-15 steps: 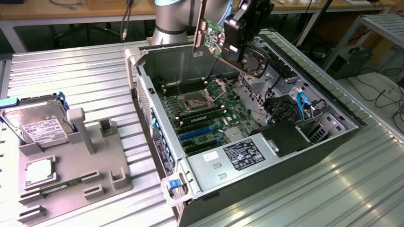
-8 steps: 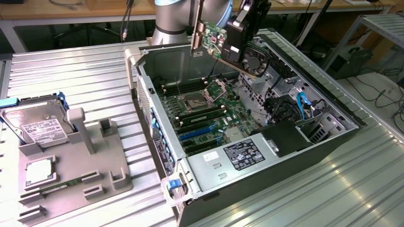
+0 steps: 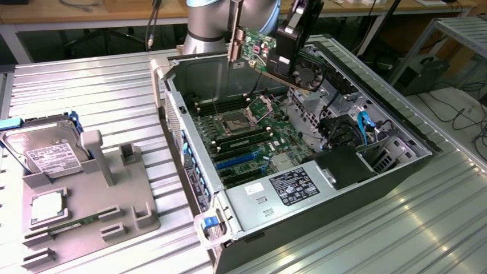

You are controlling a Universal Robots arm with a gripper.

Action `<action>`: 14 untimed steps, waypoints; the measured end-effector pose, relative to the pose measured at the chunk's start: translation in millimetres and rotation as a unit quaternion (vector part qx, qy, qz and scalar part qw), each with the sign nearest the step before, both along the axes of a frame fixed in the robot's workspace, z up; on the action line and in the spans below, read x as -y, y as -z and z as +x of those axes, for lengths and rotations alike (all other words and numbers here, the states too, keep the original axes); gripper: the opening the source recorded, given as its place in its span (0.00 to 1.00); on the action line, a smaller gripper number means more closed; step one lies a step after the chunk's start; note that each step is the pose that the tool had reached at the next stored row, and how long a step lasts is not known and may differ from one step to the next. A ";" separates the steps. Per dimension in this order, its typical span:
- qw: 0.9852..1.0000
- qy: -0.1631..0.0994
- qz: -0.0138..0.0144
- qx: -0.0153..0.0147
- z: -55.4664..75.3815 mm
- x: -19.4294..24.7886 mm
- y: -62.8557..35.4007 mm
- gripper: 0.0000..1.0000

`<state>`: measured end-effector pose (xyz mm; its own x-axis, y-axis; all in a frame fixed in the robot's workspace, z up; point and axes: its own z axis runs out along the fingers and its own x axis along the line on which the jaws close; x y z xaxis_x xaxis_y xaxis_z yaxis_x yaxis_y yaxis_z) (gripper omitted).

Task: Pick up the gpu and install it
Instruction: 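Insert the gpu into the slot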

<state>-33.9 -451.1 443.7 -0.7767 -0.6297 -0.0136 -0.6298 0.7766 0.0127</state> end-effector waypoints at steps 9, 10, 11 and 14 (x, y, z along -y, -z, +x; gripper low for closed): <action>0.999 -0.051 -0.001 0.000 0.0 0.0 0.0 0.28; 0.998 -0.056 -0.001 0.000 0.0 0.0 0.0 0.28; 0.998 -0.061 -0.001 0.000 0.0 0.0 0.0 0.28; 0.997 -0.082 -0.001 0.000 0.0 0.0 0.0 0.28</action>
<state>-34.0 -451.0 443.7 -0.6636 -0.7480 -0.0116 -0.7481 0.6635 0.0109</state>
